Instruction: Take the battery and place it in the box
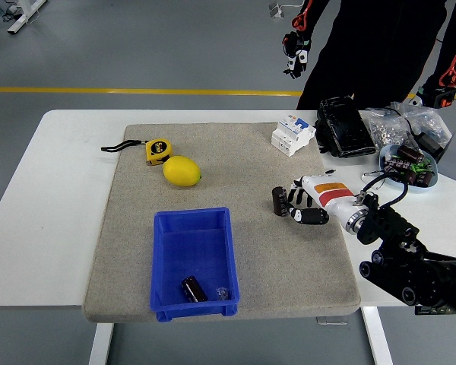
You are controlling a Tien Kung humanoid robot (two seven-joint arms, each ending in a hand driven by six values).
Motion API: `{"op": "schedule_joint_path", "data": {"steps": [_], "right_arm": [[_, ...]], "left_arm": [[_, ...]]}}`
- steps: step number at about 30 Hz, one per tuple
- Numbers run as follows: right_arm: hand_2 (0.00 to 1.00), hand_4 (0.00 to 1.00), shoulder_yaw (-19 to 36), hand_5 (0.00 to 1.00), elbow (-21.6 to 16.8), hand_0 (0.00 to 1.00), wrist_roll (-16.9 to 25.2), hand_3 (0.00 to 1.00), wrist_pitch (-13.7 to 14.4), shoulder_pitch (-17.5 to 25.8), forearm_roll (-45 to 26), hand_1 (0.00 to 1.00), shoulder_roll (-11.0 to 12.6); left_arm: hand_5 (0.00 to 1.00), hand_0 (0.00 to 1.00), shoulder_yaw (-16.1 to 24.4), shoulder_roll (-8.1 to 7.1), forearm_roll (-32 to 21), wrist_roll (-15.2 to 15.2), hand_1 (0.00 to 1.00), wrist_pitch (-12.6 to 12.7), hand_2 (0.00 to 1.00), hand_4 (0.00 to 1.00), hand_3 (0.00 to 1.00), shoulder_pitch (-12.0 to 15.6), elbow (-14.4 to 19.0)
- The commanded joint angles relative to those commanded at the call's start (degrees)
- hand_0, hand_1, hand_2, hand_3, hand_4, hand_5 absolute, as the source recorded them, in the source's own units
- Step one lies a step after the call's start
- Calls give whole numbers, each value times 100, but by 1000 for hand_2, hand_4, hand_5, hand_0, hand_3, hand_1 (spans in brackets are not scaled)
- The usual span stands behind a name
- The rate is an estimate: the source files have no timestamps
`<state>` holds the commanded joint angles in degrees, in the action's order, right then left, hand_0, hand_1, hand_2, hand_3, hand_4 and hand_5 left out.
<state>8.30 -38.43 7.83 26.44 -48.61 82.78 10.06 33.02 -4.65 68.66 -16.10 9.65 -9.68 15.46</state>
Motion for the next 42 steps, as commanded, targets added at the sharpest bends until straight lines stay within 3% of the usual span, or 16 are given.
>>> {"op": "schedule_joint_path", "data": {"steps": [2,3,8,9,14,15,24,32,33,38,39,42], "right_arm": [[490,645,12,256,6,288,7,531,-32,-1,27,414,12],[555,775,22,282,9,361,14,660,-63,-4,53,467,21],[555,775,53,282,26,361,32,660,-159,-14,127,467,58],[592,845,68,299,29,371,33,720,-182,-16,145,492,73],[592,845,128,299,10,371,51,720,-245,-23,174,492,116],[613,872,144,302,-6,379,58,761,-252,-23,182,505,121],[618,872,275,301,-297,375,79,760,-193,-26,293,508,79],[609,859,211,302,-260,359,70,748,-45,-36,252,495,-11],[576,795,189,284,-226,321,74,667,-31,-35,222,456,-21],[576,795,126,284,-76,321,86,667,-6,-55,114,456,-52],[538,744,124,268,-65,283,96,595,17,-57,97,421,-50],[538,744,118,268,-58,283,119,595,58,-57,84,421,-45]], "left_arm": [[584,658,-3,0,-10,2,652,4,652,629,582,2,0],[584,658,-7,0,-16,4,651,7,651,629,581,2,-1],[584,658,-8,-1,-15,5,651,8,651,629,581,8,-2],[584,657,-3,-2,-9,3,652,5,651,629,581,10,-1],[584,657,16,-3,17,1,652,1,651,629,581,31,-3],[583,657,17,-4,20,1,653,1,649,628,581,37,-3],[582,657,51,-13,84,-15,651,-21,648,628,582,78,0],[581,657,37,-15,68,-19,649,-22,648,628,582,82,7],[581,656,34,-15,66,-20,651,-22,648,628,582,80,8],[581,656,6,-14,45,-24,651,-20,648,628,582,58,17],[582,656,0,-15,41,-24,651,-22,648,628,582,51,19],[582,656,-5,-18,39,-24,651,-28,648,628,582,39,21]]}}
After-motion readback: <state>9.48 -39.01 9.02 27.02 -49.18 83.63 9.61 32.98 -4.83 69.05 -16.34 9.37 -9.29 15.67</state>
